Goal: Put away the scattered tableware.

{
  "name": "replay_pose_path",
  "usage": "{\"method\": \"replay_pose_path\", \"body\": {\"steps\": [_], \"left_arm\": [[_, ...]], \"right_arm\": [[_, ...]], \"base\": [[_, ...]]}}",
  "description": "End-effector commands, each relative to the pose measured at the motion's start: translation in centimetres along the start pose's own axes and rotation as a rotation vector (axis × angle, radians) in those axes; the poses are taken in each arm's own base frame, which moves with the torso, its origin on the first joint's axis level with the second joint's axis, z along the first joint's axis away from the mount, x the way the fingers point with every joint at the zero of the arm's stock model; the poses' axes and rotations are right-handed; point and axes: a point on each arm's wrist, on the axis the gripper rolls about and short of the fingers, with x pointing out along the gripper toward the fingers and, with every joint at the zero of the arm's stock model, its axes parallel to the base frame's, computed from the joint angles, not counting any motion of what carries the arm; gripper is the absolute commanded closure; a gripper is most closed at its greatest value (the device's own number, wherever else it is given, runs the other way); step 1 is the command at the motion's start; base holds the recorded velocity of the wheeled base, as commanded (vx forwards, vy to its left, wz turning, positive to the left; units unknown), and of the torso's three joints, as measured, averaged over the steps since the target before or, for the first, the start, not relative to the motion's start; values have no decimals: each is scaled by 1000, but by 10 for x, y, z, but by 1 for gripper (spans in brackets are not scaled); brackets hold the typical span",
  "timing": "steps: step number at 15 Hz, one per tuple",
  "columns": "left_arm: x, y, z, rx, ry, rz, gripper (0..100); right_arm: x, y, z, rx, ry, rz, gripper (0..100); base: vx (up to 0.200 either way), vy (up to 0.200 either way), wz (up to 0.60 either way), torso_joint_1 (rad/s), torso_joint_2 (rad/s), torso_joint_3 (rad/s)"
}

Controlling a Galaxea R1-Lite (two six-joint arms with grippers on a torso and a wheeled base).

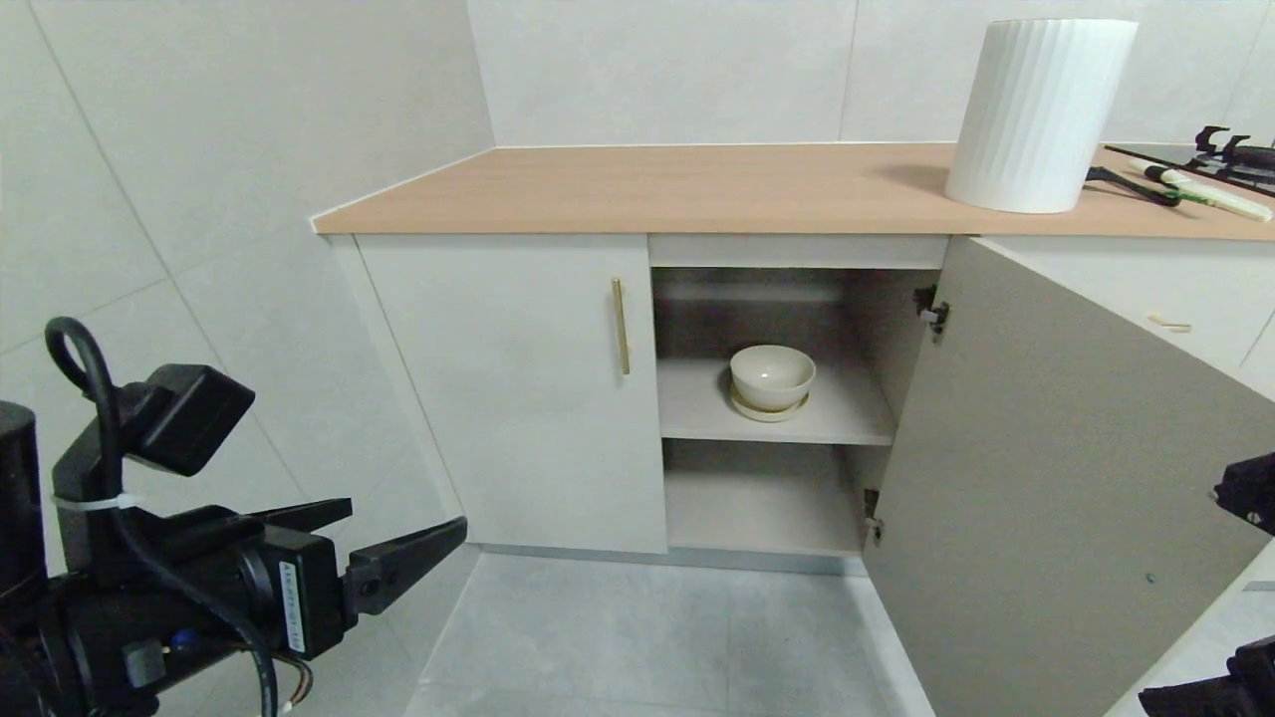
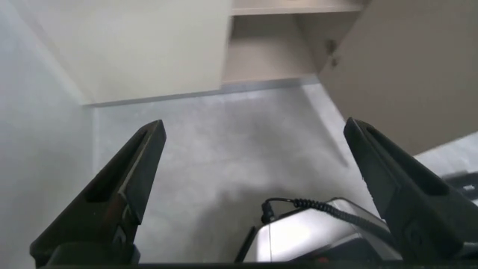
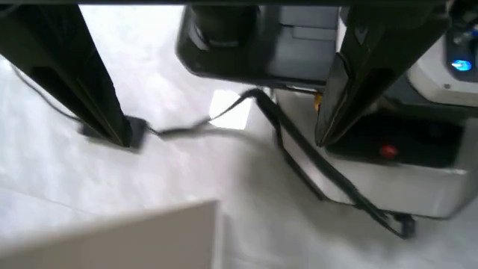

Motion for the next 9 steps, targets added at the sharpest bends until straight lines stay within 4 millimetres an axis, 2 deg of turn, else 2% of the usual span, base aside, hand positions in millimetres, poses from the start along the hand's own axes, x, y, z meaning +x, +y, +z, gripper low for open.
{"method": "replay_pose_path", "body": {"steps": [1, 4, 9], "left_arm": [[1, 0, 0, 0, 2, 1, 0], [1, 0, 0, 0, 3, 2, 0], [0, 0, -1, 0, 4, 0, 0]], "right_arm": [[-1, -2, -4, -16, 39, -28, 0], [-4, -6, -5, -4, 66, -70, 0], [-6, -42, 10, 170, 48, -248, 0]], "base": [[0, -200, 0, -12, 7, 12], [0, -200, 0, 4, 2, 1], [0, 0, 0, 0, 0, 0]]}}
